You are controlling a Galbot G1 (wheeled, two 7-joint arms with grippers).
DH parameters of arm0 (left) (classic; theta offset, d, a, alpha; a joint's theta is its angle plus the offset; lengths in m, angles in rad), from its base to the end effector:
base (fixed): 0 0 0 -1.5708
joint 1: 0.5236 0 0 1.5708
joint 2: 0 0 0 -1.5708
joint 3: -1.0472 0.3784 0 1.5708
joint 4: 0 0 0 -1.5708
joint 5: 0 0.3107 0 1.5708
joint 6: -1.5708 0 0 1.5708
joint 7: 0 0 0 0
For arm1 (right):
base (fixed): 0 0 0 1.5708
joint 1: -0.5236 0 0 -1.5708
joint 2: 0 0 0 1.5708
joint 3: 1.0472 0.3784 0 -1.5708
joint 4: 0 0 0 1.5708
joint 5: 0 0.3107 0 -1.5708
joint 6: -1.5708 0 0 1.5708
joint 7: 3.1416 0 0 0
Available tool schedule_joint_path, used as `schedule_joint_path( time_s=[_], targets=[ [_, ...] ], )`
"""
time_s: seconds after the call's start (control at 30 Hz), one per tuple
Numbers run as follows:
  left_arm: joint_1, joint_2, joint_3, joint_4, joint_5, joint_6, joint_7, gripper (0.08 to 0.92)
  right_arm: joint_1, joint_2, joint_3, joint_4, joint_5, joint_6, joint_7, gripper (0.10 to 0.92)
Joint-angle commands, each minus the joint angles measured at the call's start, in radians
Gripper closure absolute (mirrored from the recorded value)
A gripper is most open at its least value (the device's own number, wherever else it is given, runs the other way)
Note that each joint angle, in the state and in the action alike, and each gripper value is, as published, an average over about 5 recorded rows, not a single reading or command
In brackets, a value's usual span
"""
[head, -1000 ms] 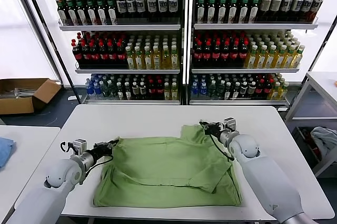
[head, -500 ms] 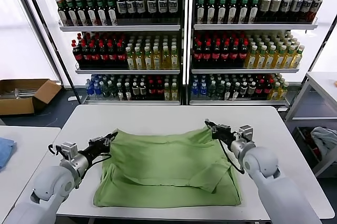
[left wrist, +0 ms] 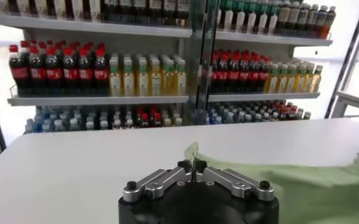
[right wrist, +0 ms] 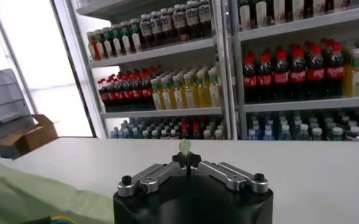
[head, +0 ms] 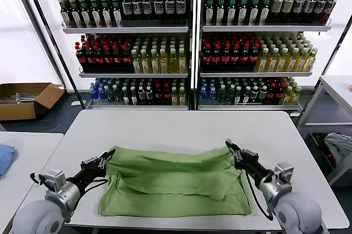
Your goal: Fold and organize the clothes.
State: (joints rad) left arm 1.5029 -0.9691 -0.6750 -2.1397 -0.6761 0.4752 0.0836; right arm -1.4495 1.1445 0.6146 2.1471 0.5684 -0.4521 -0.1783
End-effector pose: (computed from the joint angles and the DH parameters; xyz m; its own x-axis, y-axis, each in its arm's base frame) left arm 0.1656 0.1520 -0.2500 -0.8836 0.2980 0.3613 0.2818 0.9545 -0.0979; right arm 0.1680 -0.1080 -0.2678 -0.8892 -0.3789 0.2566 -0.3407 0.9225 0.1814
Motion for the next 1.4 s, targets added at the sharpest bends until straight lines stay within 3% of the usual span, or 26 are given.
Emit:
schedule_joint_path(
  time_s=[0.03,0.23,0.4,0.53,0.77,1.07,1.23,1.4],
  targets=[
    [0.228,-0.071,-0.031,-0.07,0.126,0.004,0.022,0.911,-0.246,0.039,0.099,0.05,-0.11,0.038,-0.019,0.919],
    [0.285,-0.088,-0.018,-0.021,0.219,0.017,0.038,0.911,-0.247,0.051,0.107,-0.013,-0.163,0.043,-0.021,0.915],
    [0.25,-0.076,-0.048,-0.011,0.24,0.056,0.008,0.884,-0.227,0.048,0.168,-0.042,-0.152,0.061,-0.035,0.81],
    [0.242,-0.063,-0.096,-0.031,0.227,0.064,-0.028,0.777,-0.216,0.03,0.263,-0.059,-0.086,0.108,-0.058,0.698],
    [0.222,-0.145,-0.073,-0.138,0.128,-0.002,-0.326,0.577,-0.127,0.024,0.454,-0.105,0.161,0.168,0.012,0.49],
    [0.19,-0.265,0.118,-0.065,0.186,-0.048,-0.411,0.317,-0.161,0.052,0.461,-0.109,0.128,0.208,0.022,0.242],
    [0.15,-0.31,0.194,0.007,0.268,-0.054,-0.431,0.198,-0.179,0.071,0.451,-0.095,0.115,0.21,0.017,0.205],
    [0.138,-0.337,0.232,0.022,0.292,-0.041,-0.448,0.178,-0.182,0.07,0.458,-0.095,0.117,0.209,0.024,0.203]
  ],
)
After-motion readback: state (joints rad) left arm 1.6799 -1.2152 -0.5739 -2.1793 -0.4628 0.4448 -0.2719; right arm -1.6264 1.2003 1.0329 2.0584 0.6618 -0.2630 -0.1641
